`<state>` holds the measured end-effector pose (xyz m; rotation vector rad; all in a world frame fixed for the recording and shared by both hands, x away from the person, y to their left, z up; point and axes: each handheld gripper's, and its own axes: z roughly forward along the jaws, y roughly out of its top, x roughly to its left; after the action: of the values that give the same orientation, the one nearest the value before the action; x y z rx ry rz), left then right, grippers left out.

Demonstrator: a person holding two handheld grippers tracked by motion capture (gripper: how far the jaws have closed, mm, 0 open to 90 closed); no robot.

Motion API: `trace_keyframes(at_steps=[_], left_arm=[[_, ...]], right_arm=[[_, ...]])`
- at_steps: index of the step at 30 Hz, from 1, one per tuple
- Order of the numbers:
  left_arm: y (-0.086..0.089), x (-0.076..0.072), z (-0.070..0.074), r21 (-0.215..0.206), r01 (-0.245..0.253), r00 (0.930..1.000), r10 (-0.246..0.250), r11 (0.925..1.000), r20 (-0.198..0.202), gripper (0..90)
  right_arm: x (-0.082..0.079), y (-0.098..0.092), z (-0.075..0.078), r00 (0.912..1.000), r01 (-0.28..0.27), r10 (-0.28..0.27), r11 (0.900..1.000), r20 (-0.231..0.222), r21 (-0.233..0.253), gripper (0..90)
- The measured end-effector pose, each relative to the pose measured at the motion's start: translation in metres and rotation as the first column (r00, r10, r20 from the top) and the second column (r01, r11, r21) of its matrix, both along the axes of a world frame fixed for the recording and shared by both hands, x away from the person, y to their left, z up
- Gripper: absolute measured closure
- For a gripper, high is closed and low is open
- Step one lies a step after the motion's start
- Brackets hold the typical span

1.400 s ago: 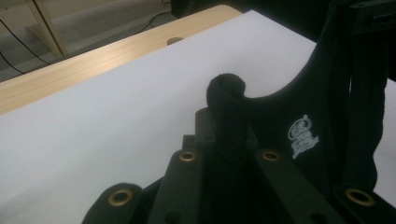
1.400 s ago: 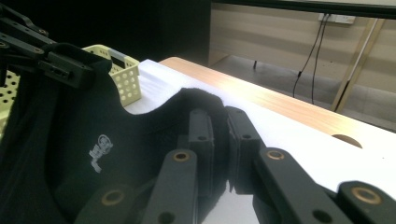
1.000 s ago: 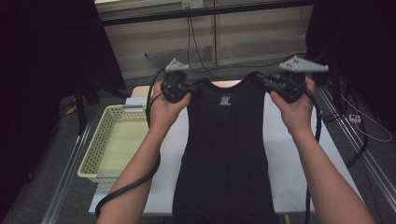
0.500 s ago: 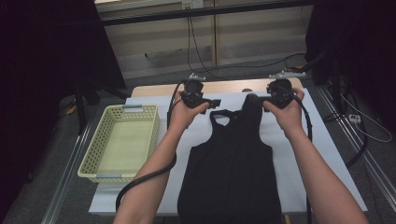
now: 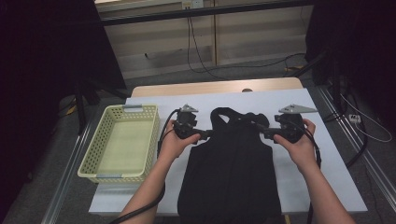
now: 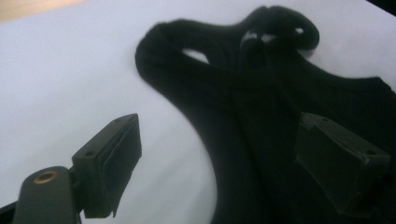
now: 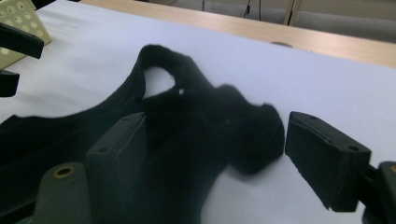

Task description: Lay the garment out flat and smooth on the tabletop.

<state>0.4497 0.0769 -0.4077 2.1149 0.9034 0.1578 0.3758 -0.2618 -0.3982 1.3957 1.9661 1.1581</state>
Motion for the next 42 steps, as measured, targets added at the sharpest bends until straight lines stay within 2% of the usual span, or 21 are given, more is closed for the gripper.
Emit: trace_keyframes(at_steps=[3,7,11,13,17,20,22,26,28,31,33,35,37,40,42], left_arm=[[0.006,-0.006,-0.007,0.002,-0.004,1.0000,0.004,1.0000,-0.003,14.7],[0.012,-0.017,-0.016,0.007,0.007,0.9999,-0.007,1.0000,-0.016,14.6],[0.015,-0.028,-0.021,0.019,0.020,0.9997,-0.020,0.9996,-0.013,14.6],[0.017,-0.033,-0.024,0.033,0.017,0.9998,-0.016,0.9993,-0.015,14.6],[0.023,-0.041,-0.029,0.037,0.018,0.9998,-0.017,0.9992,-0.011,14.6],[0.028,-0.049,-0.031,0.022,0.011,0.9999,-0.011,0.9997,-0.010,14.6],[0.031,-0.054,-0.032,0.029,0.011,0.9999,-0.011,0.9995,0.008,14.6],[0.036,-0.060,-0.032,0.034,0.015,0.9999,-0.015,0.9993,0.003,14.5],[0.037,-0.064,-0.033,0.023,0.005,1.0000,-0.005,0.9997,0.006,14.5],[0.040,-0.069,-0.033,0.034,0.017,0.9998,-0.017,0.9993,0.010,14.4],[0.041,-0.074,-0.034,0.024,0.004,1.0000,-0.004,0.9997,0.008,14.4],[0.042,-0.075,-0.033,0.030,0.016,0.9998,-0.017,0.9994,0.013,14.4],[0.043,-0.075,-0.032,0.022,0.014,0.9998,-0.014,0.9997,0.016,14.4],[0.043,-0.074,-0.030,0.019,0.015,0.9998,-0.015,0.9997,0.012,14.4],[0.043,-0.074,-0.029,0.008,0.010,0.9998,-0.010,0.9999,0.018,14.3]], right_arm=[[-0.015,-0.002,-0.015,0.9997,-0.014,0.014,1.000,-0.023,-0.022,22.3],[-0.031,-0.002,-0.030,0.9988,-0.016,0.015,1.000,-0.046,-0.026,24.6],[-0.045,-0.003,-0.042,0.9990,-0.006,0.004,0.999,-0.044,-0.038,27.3],[-0.051,-0.004,-0.047,0.9983,-0.008,0.005,0.999,-0.058,-0.044,30.1],[-0.061,-0.005,-0.054,0.9954,-0.018,0.012,0.998,-0.095,-0.060,37.3],[-0.069,-0.006,-0.056,0.9946,-0.018,0.010,0.997,-0.103,-0.071,40.4],[-0.076,-0.005,-0.058,0.9933,-0.027,0.018,0.997,-0.114,-0.073,43.1],[-0.085,-0.002,-0.060,0.9901,-0.035,0.024,0.996,-0.138,-0.079,49.4],[-0.087,0.001,-0.058,0.9888,-0.048,0.036,0.996,-0.145,-0.080,52.6],[-0.091,0.006,-0.056,0.9883,-0.061,0.046,0.992,-0.146,-0.106,54.7],[-0.094,0.008,-0.057,0.9867,-0.077,0.062,0.993,-0.151,-0.094,54.7],[-0.098,0.007,-0.053,0.9924,-0.057,0.043,0.991,-0.115,-0.122,54.6],[-0.097,0.000,-0.048,0.9964,-0.017,0.009,0.995,-0.084,-0.098,54.8],[-0.092,-0.008,-0.048,0.9966,0.028,-0.034,0.996,-0.075,-0.082,55.0],[-0.090,-0.010,-0.050,0.9959,0.028,-0.037,0.994,-0.083,-0.109,55.0]])
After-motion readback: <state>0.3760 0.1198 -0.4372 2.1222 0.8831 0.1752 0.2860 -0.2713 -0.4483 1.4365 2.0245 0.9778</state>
